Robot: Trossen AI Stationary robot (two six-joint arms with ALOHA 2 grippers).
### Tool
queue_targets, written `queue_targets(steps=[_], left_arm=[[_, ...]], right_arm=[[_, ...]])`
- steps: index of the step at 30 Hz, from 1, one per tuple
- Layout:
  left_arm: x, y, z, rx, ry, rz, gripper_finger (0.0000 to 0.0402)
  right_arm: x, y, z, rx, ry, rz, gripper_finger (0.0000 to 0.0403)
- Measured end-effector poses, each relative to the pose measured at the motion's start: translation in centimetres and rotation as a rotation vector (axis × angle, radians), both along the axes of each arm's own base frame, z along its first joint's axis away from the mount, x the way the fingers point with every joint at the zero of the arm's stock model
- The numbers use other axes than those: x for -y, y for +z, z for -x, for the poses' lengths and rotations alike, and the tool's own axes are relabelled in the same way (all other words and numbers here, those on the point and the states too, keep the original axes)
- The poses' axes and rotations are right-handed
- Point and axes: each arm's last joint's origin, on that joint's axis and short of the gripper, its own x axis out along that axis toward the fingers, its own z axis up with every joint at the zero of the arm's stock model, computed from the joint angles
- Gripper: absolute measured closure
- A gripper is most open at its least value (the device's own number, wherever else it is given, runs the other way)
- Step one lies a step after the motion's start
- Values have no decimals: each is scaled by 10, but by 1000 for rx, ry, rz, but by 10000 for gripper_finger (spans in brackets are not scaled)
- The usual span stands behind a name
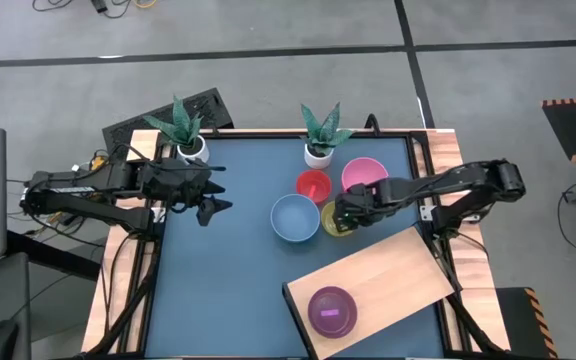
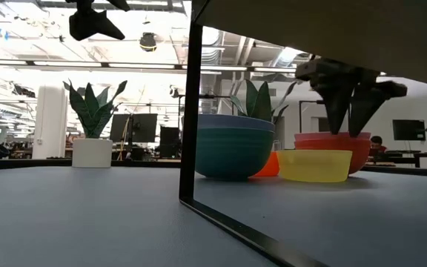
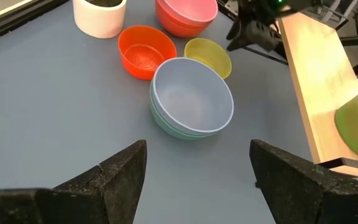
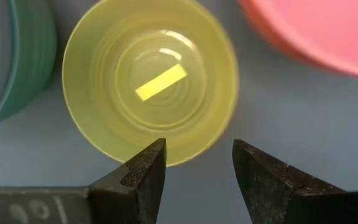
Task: Place and stack bowls onto a shelf
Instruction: Stack the yellow bowl on the top of the purple bowl on the shelf
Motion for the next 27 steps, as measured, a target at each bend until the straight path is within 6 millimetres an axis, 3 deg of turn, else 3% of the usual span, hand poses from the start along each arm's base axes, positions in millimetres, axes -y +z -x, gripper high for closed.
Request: queue_targets(steps=[7, 20, 27], left_arm=[[0, 0, 0, 0, 3, 4, 132], [0, 0, 0, 0, 3, 1, 132], [0, 0, 0, -2, 0, -7, 132]], right_arm=[[0, -18, -10, -59, 23, -4, 193], [8, -19, -9, -78, 15, 4, 193], [9, -37, -3, -65, 3, -49, 203]])
